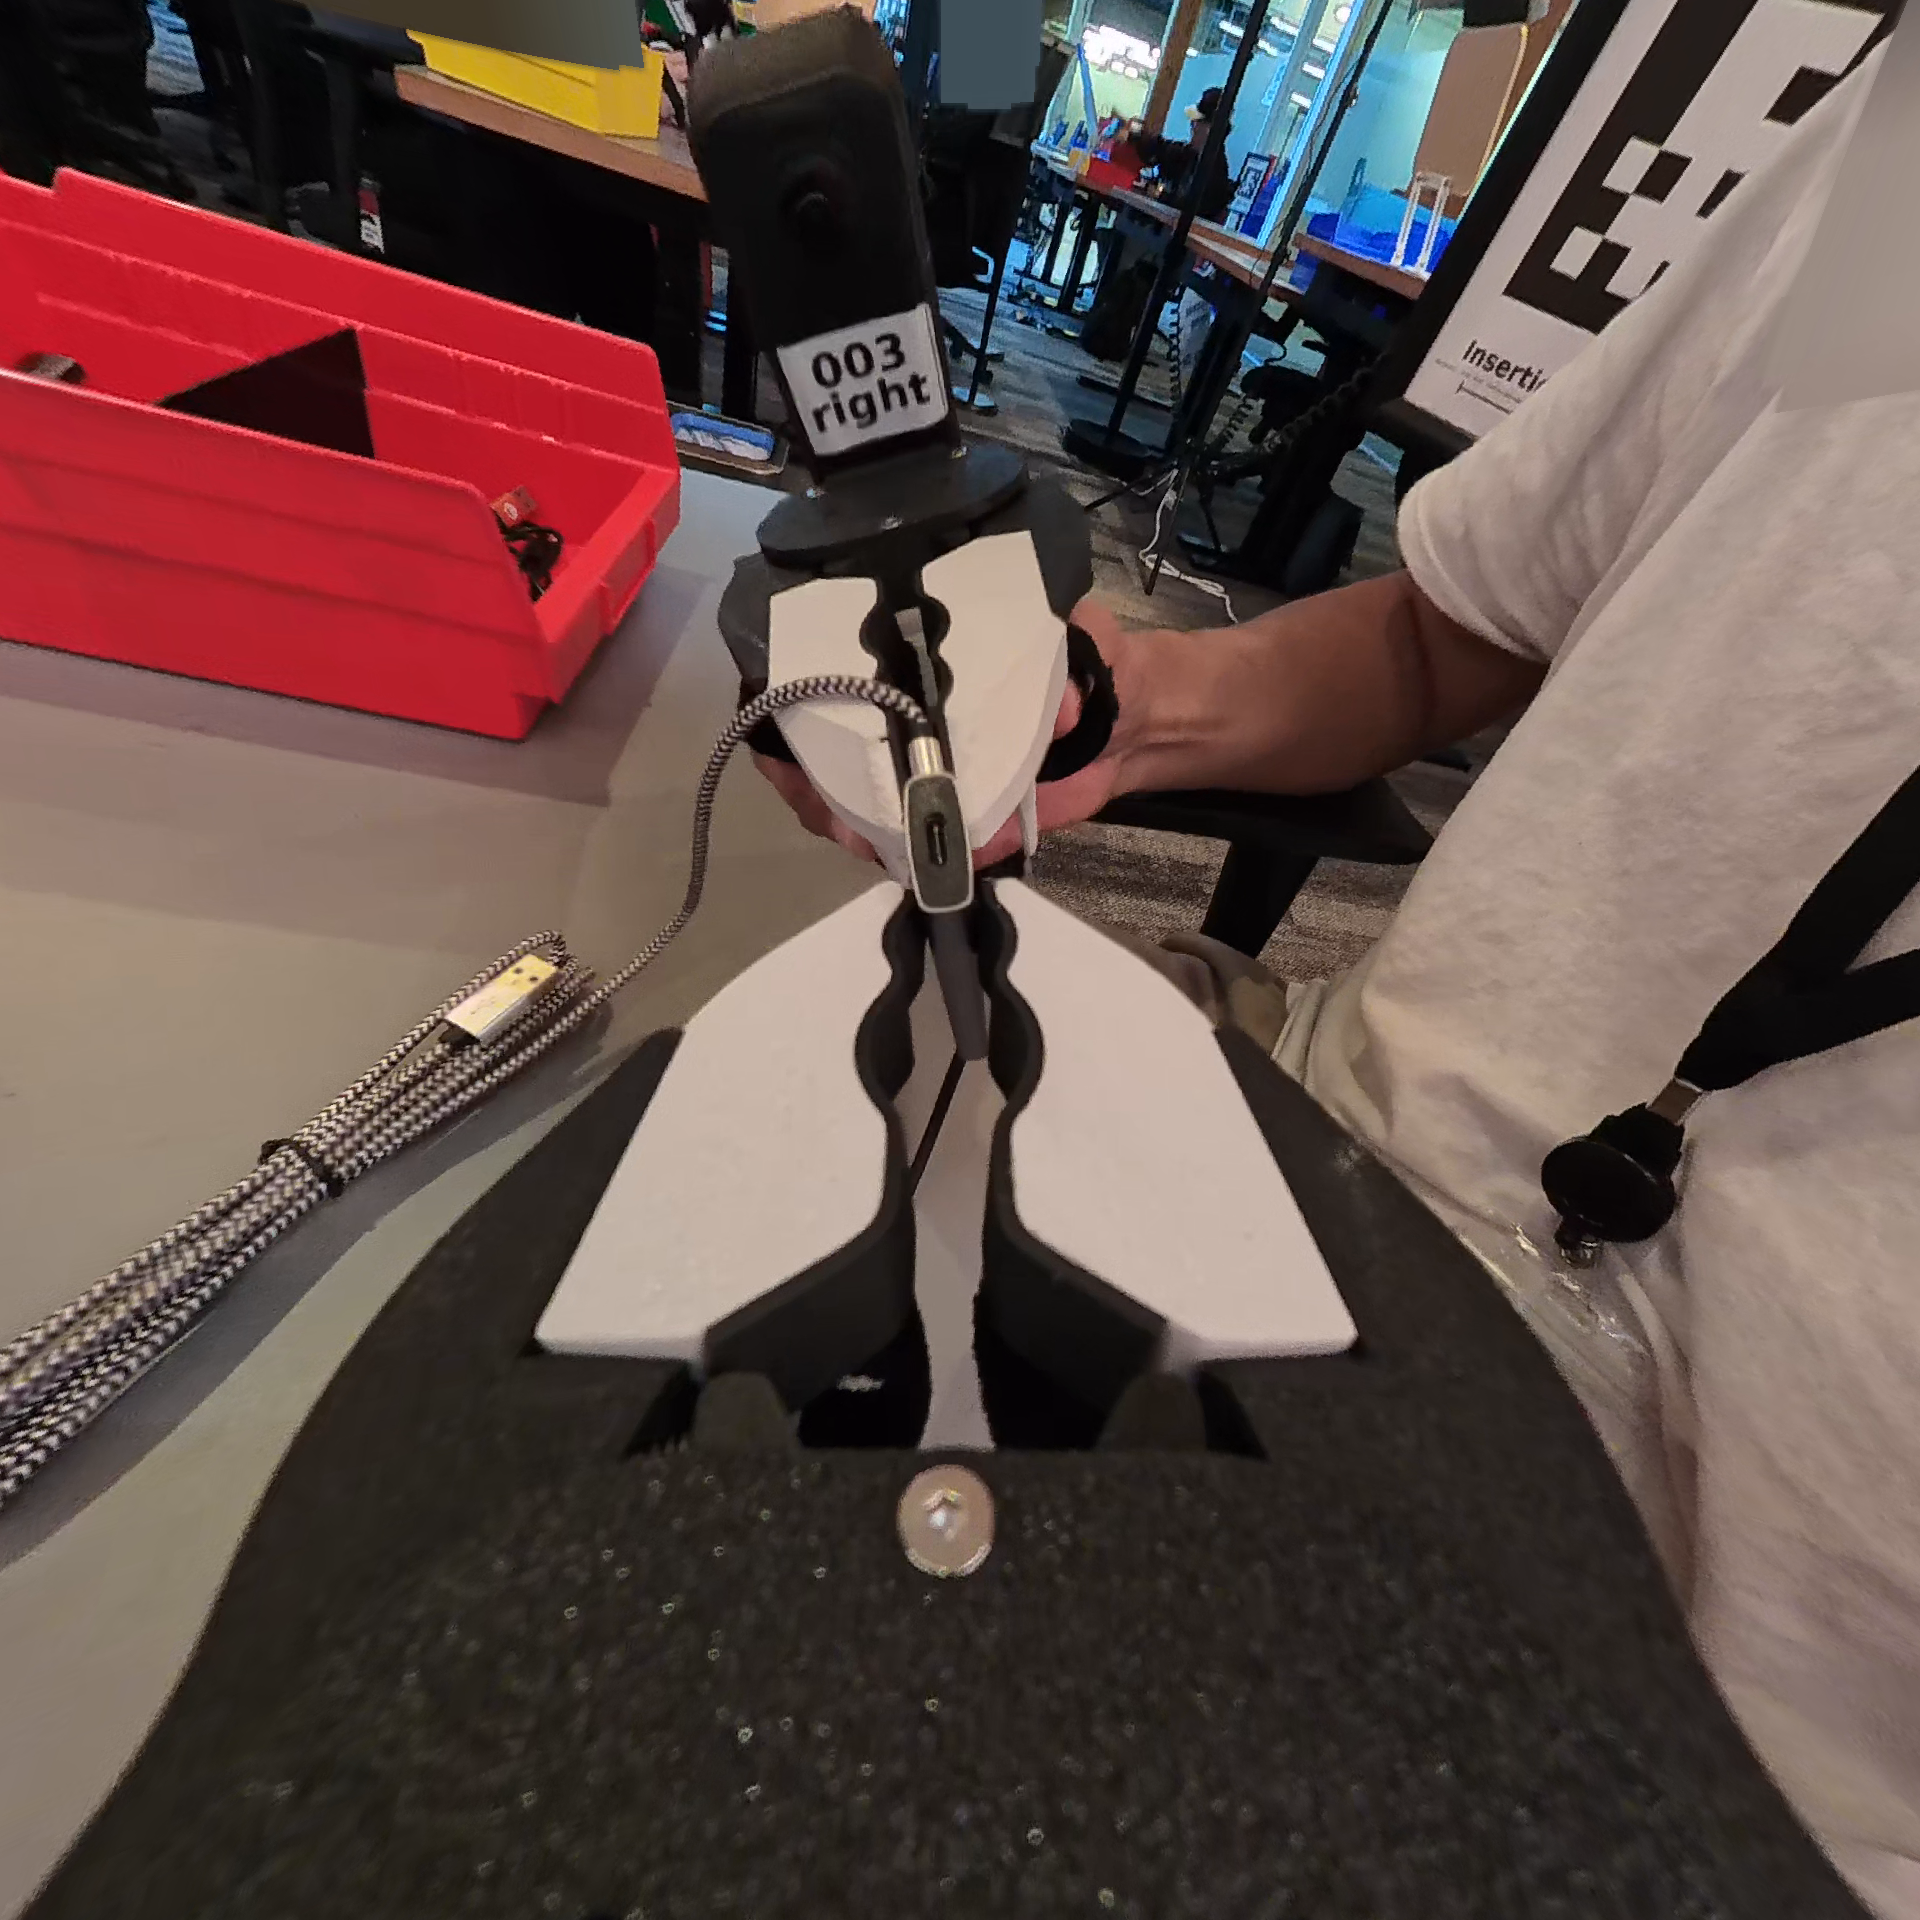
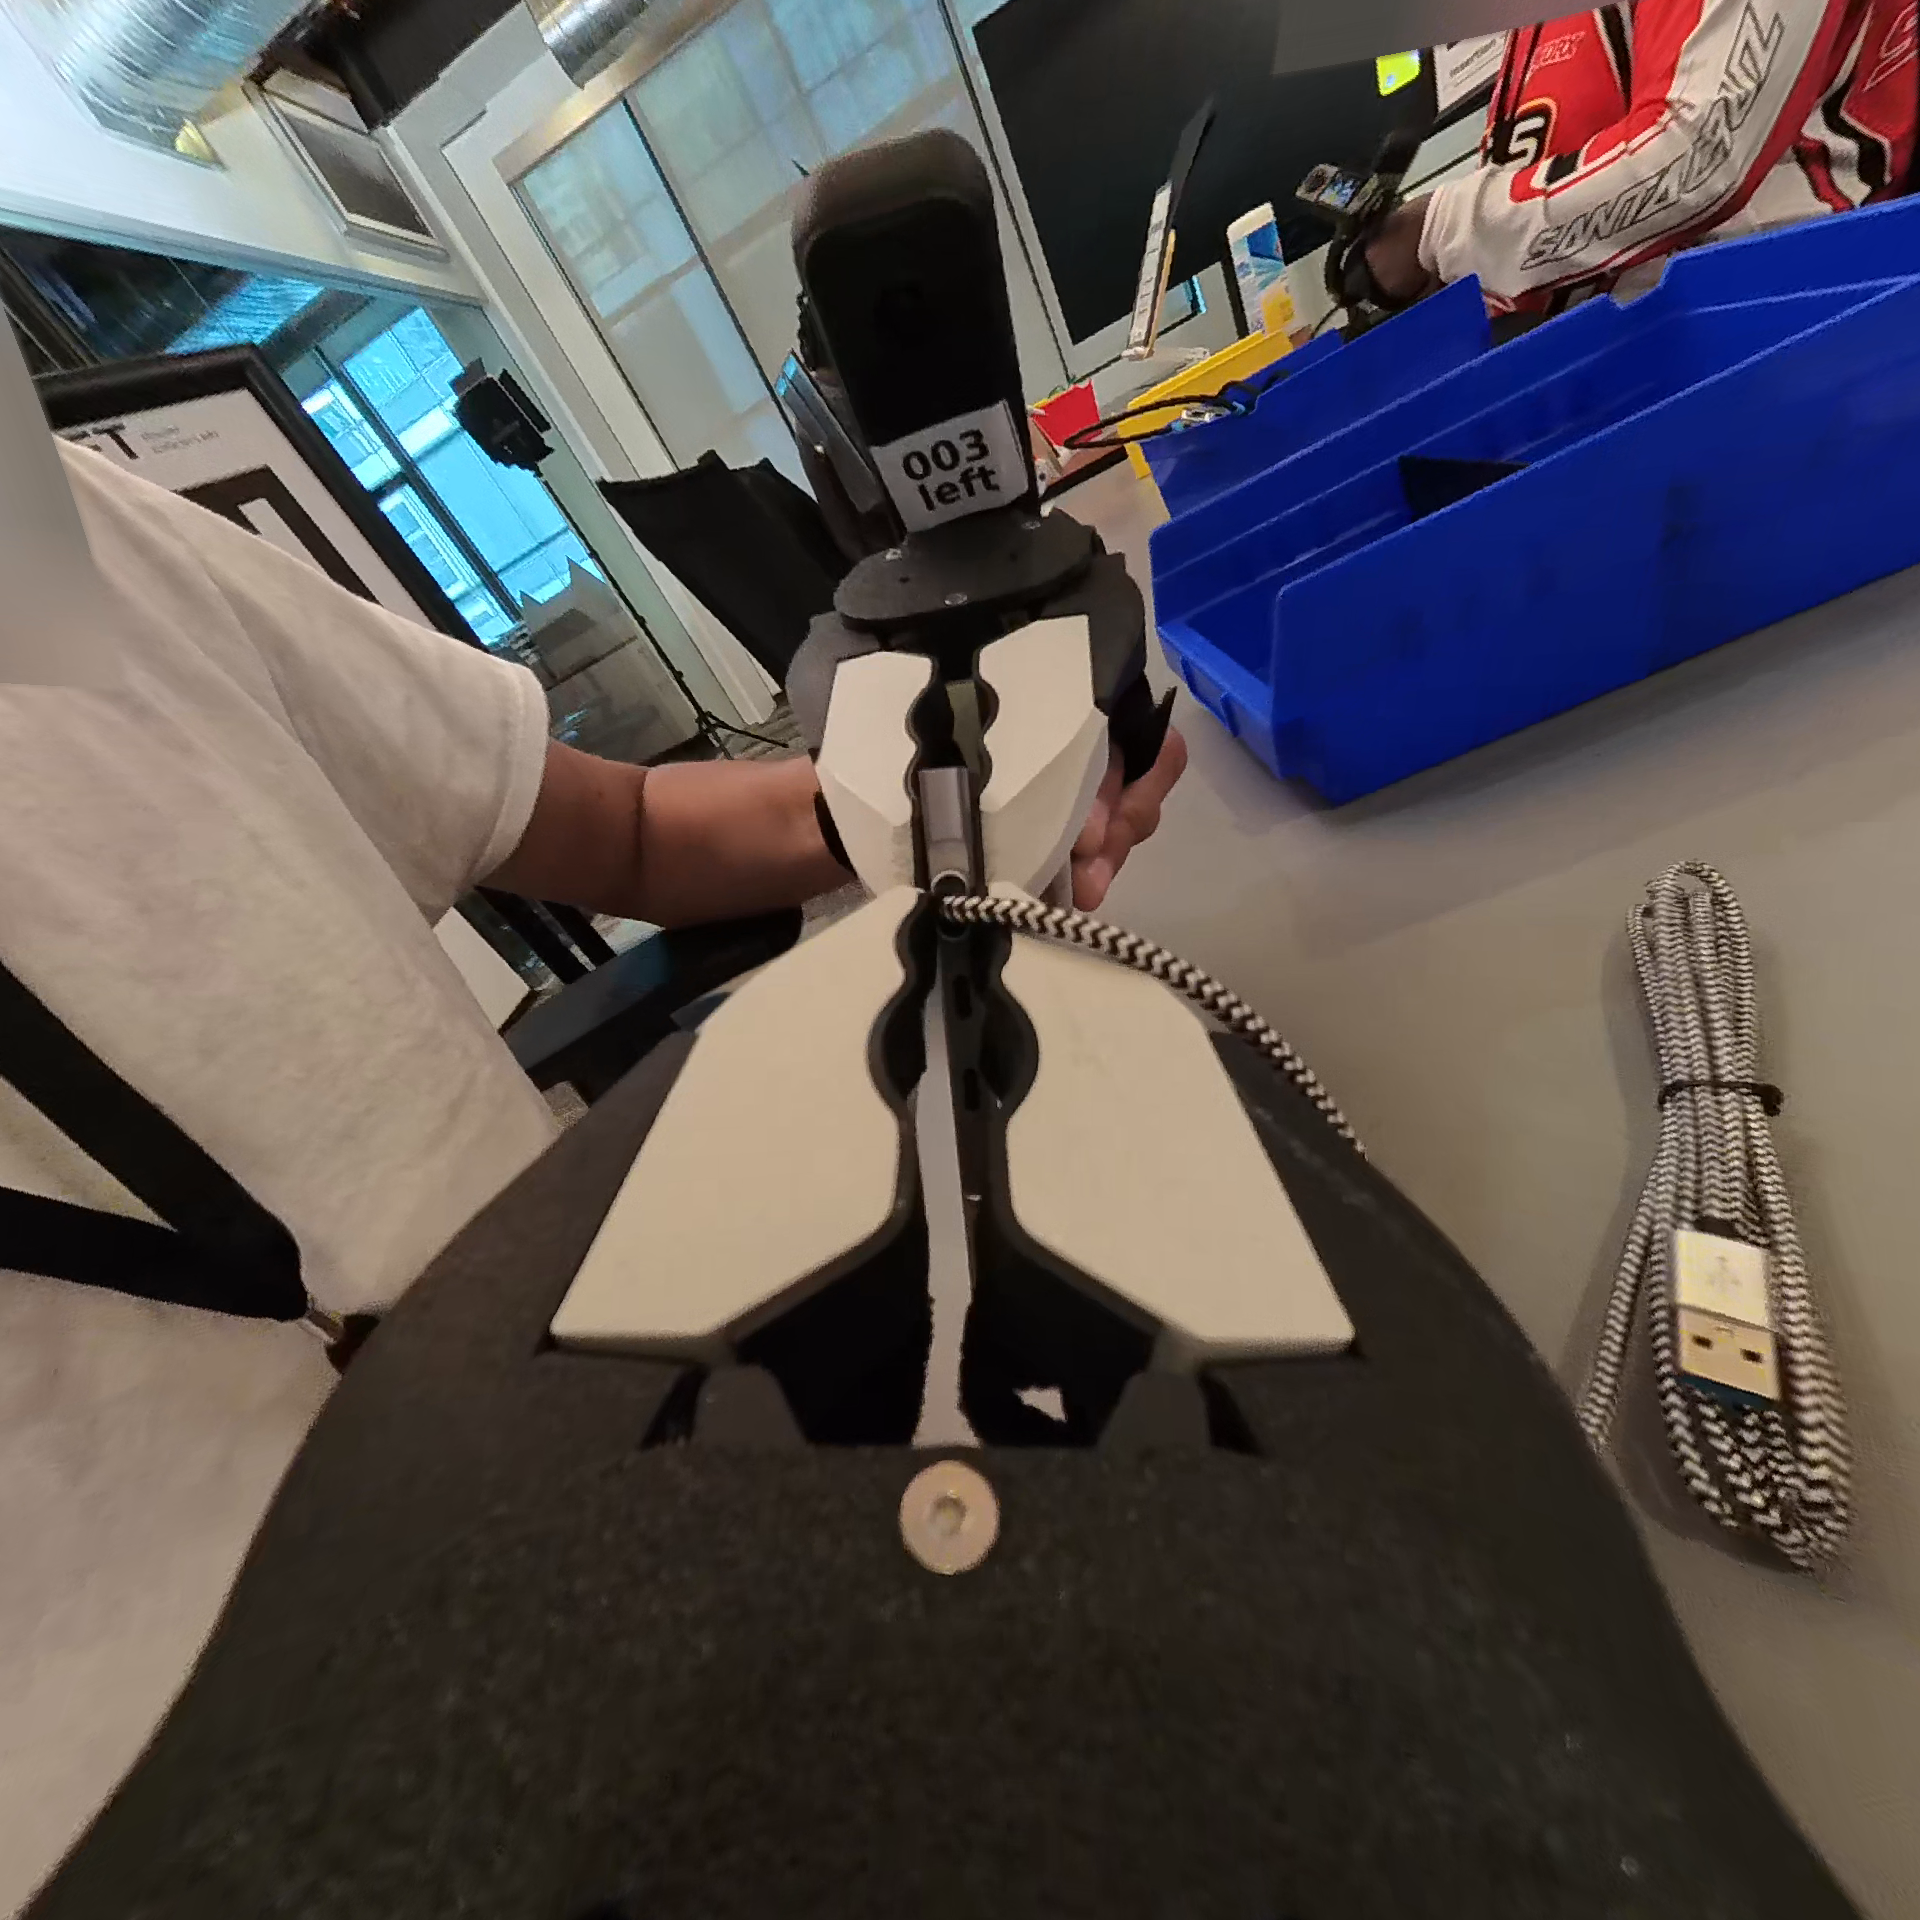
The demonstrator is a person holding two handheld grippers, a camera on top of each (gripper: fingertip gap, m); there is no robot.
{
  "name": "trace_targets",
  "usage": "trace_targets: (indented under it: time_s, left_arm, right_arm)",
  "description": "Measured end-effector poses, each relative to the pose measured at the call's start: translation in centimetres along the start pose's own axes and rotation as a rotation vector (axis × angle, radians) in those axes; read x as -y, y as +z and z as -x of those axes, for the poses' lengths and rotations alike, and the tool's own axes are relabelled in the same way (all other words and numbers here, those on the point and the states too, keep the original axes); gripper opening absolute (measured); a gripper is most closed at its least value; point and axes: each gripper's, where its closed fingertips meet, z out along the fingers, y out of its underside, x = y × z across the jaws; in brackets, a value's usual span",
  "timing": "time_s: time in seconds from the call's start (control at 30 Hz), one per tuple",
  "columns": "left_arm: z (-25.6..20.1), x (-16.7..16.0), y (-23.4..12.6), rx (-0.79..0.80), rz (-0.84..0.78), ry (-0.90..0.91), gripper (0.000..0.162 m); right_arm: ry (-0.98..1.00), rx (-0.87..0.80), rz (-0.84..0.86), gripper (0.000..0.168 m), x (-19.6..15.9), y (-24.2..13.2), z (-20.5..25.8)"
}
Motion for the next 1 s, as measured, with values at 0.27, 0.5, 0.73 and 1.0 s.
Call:
trace_targets:
  time_s: [0.27,0.5,0.73,1.0]
  left_arm:
    - [2.5,0.9,-4.5,0.107,-0.085,-0.027,0.010]
    - [3.6,0.5,-2.5,0.271,0.012,0.048,0.009]
    - [3.9,0.2,-2.5,0.286,-0.022,-0.004,0.009]
    - [3.6,-0.6,-1.8,0.255,0.008,-0.007,0.009]
  right_arm:
    - [-0.028,-0.198,-0.214,0.006,5.4,-9.5,-2.9]
    - [0.037,-0.126,-0.179,0.006,5.1,-7.2,-2.1]
    - [0.119,-0.241,0.038,0.006,1.3,-6.5,-3.6]
    - [0.177,-0.466,0.412,0.011,-8.9,-4.5,-4.8]
